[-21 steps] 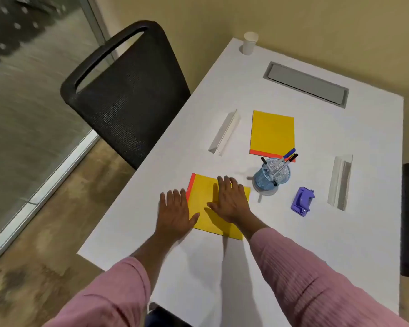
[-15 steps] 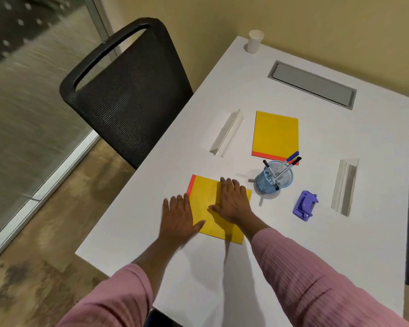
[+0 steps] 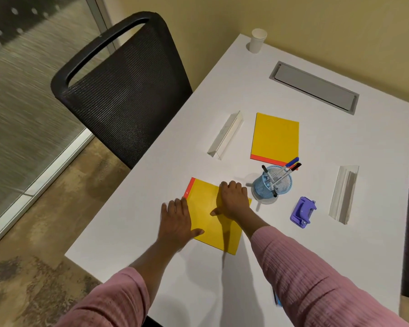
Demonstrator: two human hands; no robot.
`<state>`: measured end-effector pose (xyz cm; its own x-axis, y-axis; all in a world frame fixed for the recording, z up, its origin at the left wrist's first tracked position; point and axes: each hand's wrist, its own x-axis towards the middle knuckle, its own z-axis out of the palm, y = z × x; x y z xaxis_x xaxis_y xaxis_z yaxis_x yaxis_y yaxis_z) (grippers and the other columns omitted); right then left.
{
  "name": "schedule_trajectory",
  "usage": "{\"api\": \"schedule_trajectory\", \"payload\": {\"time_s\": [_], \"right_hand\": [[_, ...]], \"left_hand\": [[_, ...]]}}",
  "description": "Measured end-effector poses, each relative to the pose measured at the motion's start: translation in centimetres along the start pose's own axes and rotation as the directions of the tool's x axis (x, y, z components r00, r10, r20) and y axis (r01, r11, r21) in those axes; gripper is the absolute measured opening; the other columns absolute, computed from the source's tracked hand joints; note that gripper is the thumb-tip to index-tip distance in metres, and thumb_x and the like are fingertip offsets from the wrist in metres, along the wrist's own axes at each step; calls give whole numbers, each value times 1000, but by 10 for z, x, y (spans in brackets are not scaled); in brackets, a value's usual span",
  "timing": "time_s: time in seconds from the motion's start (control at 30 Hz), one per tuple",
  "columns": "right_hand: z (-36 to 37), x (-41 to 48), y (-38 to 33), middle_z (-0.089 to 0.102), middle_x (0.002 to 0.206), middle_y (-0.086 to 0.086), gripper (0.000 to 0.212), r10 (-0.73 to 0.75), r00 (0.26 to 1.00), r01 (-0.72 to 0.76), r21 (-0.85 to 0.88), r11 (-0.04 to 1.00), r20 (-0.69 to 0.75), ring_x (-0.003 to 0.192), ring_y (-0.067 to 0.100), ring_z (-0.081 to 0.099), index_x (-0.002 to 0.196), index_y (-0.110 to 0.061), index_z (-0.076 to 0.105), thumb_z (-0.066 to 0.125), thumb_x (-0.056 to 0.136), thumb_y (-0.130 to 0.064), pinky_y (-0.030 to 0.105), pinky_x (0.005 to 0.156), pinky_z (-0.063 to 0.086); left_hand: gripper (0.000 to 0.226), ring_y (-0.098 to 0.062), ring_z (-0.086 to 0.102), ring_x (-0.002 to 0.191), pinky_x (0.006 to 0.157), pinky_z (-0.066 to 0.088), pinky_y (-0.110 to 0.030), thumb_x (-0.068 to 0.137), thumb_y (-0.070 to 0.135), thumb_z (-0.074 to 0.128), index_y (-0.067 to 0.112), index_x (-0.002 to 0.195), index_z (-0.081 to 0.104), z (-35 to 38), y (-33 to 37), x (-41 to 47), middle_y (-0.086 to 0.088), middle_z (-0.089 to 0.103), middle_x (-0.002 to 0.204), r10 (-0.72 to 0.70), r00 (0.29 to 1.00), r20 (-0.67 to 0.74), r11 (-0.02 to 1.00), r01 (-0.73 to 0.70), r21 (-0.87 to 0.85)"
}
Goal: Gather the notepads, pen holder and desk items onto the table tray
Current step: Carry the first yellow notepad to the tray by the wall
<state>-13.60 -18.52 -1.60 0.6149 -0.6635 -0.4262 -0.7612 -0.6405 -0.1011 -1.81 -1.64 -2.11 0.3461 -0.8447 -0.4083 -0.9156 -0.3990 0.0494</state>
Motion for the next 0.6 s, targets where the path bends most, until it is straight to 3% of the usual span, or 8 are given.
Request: {"api": "schedule_trajectory", "payload": {"time_s": [0.23, 0.37, 0.5, 0.6], "right_hand": [[-6, 8, 13, 53, 125, 16, 101, 72, 987, -87, 100, 991, 142, 117, 34, 48, 129, -10, 45, 80, 54, -68, 46, 96, 41], [-10, 3, 12, 58, 119, 13, 90, 108, 976, -166, 328, 930, 188, 107, 29, 55, 122, -8, 46, 87, 57, -54, 42, 86, 50], [-10, -11, 4, 63, 106, 9, 68, 144, 976, -203, 448, 871, 163, 94, 25, 57, 110, -10, 55, 83, 65, -52, 35, 72, 44], [-8, -28, -7, 63, 87, 9, 50, 138, 981, -191, 553, 811, 136, 84, 25, 59, 88, -8, 62, 80, 70, -52, 33, 65, 41]], "left_hand": [[118, -43, 55, 115, 94, 45, -59, 64, 88, 42, -7, 134, 44, 7, -3, -1, -25, 57, 128, -9, 999, -32, 999, 8, -31], [118, -45, 53, 119, 96, 45, -59, 67, 89, 36, -8, 136, 41, 13, -5, -2, -26, 55, 132, -24, 998, -52, 999, 23, -35], [120, -49, 45, 126, 101, 39, -58, 70, 90, 21, -9, 136, 40, 19, -10, -15, -33, 48, 135, -161, 983, -84, 984, 153, -87], [118, -50, 40, 129, 103, 36, -58, 72, 88, 20, -9, 137, 36, 25, -16, -36, -33, 44, 138, -278, 955, -104, 946, 253, -203]]}}
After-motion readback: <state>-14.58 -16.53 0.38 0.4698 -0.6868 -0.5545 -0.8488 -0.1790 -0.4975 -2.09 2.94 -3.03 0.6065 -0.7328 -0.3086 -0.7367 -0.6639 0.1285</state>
